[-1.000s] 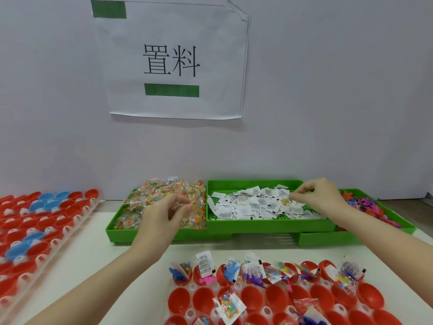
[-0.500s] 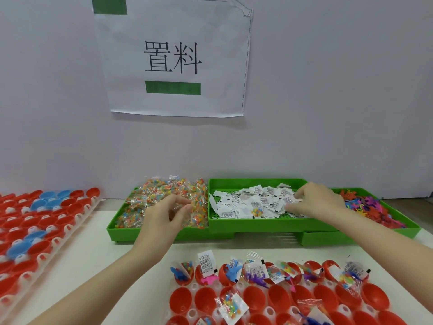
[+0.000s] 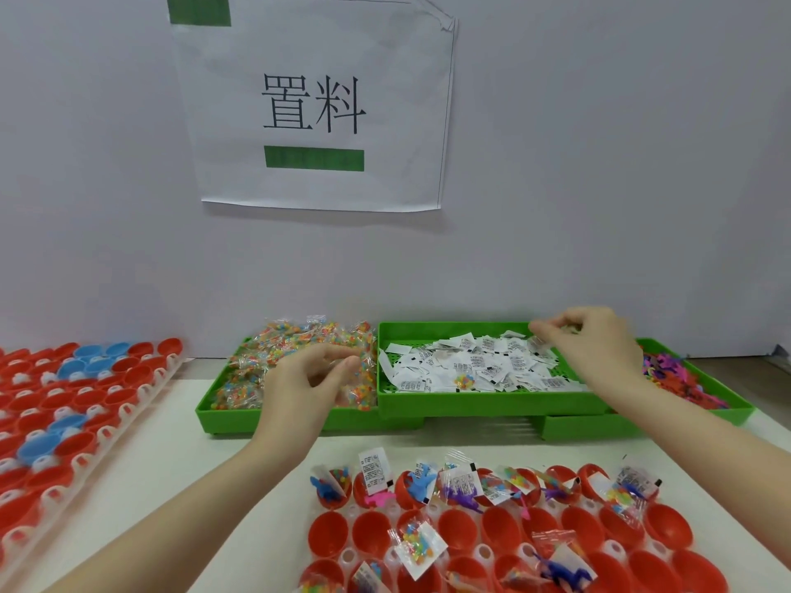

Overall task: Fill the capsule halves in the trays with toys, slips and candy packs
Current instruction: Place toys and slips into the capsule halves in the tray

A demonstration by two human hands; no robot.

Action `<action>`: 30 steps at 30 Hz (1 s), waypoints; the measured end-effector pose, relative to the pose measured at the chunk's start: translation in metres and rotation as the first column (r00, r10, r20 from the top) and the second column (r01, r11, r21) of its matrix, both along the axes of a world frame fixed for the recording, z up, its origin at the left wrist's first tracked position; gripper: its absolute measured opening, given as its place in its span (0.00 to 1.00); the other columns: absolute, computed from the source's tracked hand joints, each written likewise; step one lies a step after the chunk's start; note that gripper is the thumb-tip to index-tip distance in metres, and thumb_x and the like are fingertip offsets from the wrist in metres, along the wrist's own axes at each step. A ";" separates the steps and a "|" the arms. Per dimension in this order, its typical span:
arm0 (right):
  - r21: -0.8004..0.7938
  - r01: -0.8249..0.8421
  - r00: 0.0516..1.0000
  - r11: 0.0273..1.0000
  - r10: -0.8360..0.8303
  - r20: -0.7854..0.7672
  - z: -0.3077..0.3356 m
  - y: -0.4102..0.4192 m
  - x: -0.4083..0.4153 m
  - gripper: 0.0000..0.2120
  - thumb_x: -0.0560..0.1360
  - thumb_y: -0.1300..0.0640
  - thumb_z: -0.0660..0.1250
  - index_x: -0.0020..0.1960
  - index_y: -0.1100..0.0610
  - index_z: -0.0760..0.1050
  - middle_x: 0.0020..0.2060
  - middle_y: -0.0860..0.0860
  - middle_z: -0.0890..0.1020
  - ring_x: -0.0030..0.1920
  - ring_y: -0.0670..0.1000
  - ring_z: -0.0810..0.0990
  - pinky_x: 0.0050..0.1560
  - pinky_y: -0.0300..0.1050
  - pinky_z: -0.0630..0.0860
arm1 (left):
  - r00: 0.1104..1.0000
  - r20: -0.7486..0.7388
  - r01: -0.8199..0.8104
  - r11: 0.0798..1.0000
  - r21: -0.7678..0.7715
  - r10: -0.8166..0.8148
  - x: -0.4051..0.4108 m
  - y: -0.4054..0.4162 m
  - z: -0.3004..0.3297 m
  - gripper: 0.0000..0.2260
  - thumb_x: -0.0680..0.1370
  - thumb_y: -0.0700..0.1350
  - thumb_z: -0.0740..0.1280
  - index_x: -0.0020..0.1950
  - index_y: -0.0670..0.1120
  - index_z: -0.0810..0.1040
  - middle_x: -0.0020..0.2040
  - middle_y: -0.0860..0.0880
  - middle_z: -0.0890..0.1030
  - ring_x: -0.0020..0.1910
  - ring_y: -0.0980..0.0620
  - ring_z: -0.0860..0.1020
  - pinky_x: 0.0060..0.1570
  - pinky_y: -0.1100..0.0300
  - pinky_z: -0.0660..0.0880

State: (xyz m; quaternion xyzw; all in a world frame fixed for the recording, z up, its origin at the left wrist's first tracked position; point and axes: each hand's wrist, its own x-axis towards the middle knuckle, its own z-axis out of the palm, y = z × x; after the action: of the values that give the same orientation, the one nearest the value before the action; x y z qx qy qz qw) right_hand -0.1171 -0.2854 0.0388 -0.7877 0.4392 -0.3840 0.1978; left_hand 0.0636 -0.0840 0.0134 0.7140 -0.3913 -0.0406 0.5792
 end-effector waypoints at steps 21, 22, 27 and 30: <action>0.239 -0.500 0.846 0.833 0.410 0.340 0.020 0.129 -0.087 0.10 0.62 0.48 0.69 0.37 0.53 0.81 0.25 0.42 0.78 0.24 0.38 0.72 0.26 0.26 0.66 | 0.780 -0.295 0.565 0.824 -0.045 -0.551 -0.156 0.007 0.030 0.11 0.76 0.37 0.66 0.46 0.55 0.77 0.38 0.47 0.81 0.32 0.60 0.77 0.36 0.71 0.74; 0.268 -0.514 0.836 0.815 0.406 0.370 0.019 0.129 -0.091 0.11 0.65 0.46 0.66 0.41 0.52 0.80 0.25 0.41 0.76 0.22 0.39 0.70 0.25 0.27 0.65 | 0.785 -0.302 0.557 0.830 -0.039 -0.541 -0.158 0.007 0.029 0.11 0.75 0.38 0.66 0.46 0.55 0.77 0.37 0.48 0.82 0.31 0.61 0.77 0.36 0.70 0.75; 0.398 -0.668 0.705 0.629 0.363 0.608 0.020 0.125 -0.111 0.16 0.77 0.65 0.54 0.57 0.51 0.73 0.30 0.47 0.75 0.26 0.45 0.68 0.27 0.34 0.69 | 0.810 -0.316 0.511 0.859 -0.034 -0.494 -0.164 0.008 0.024 0.07 0.75 0.42 0.67 0.50 0.53 0.77 0.34 0.50 0.83 0.31 0.58 0.78 0.36 0.67 0.74; 0.327 -0.670 0.710 0.667 0.447 0.544 0.020 0.126 -0.121 0.19 0.73 0.64 0.61 0.62 0.50 0.69 0.33 0.46 0.79 0.29 0.44 0.72 0.33 0.33 0.72 | 0.811 -0.316 0.498 0.864 -0.069 -0.492 -0.167 0.008 0.025 0.06 0.75 0.42 0.68 0.50 0.52 0.78 0.29 0.52 0.81 0.27 0.62 0.76 0.33 0.72 0.71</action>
State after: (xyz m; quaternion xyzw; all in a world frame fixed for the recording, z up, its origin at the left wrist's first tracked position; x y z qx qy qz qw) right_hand -0.2380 -0.1594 0.0593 -0.7036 0.1994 -0.3331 0.5951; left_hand -0.1034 -0.0757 0.0384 0.5759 -0.4631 -0.3094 0.5985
